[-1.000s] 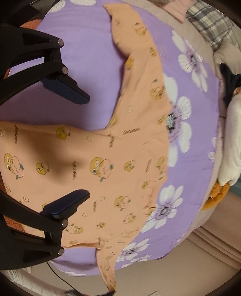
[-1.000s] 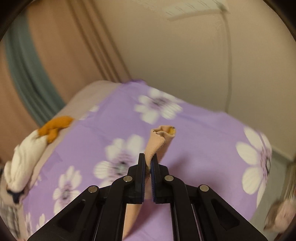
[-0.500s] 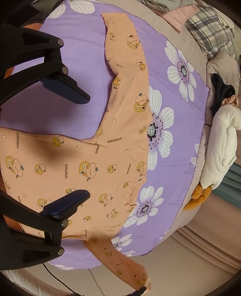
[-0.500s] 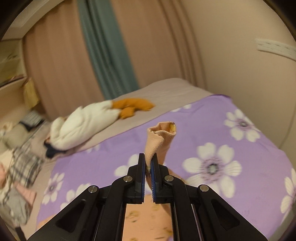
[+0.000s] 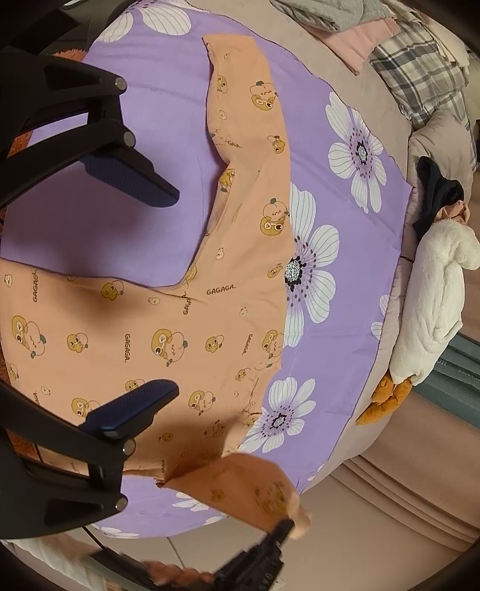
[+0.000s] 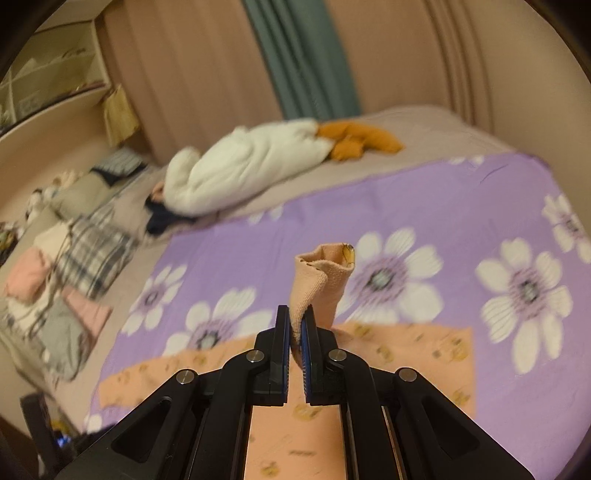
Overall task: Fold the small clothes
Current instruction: 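Carry the held sleeve across the onesie body with the right tool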
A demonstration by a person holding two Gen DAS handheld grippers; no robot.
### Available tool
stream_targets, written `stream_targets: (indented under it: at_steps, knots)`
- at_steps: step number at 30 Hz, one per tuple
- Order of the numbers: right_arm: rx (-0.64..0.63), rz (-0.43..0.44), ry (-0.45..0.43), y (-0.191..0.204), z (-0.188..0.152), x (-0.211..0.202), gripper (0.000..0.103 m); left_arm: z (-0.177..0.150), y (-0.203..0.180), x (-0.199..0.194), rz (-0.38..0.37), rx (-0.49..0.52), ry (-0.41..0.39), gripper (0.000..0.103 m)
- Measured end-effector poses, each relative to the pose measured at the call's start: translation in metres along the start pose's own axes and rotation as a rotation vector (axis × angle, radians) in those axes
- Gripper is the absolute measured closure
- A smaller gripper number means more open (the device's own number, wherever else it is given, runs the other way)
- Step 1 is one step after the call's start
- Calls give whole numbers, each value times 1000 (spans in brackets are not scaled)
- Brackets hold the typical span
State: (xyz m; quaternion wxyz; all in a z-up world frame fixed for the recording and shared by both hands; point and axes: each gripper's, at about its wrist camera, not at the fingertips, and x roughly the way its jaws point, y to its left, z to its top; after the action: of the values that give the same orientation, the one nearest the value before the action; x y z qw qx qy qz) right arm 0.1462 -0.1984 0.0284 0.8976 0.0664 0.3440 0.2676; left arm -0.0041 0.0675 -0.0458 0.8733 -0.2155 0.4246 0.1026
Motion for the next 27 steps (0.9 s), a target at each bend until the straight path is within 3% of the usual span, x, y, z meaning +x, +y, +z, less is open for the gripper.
stream_targets:
  at_steps: [8,18,27]
  knots:
    - [-28,67,157,31,-41,46,97,-1,3,0,5,-2,1,8]
    - [-93,63,336,56,-93,91,97,-6,8,3,25,-4,11,8]
    - [-83,56,422,54,-117,116,97,-8,11,5,16,-18,25,8]
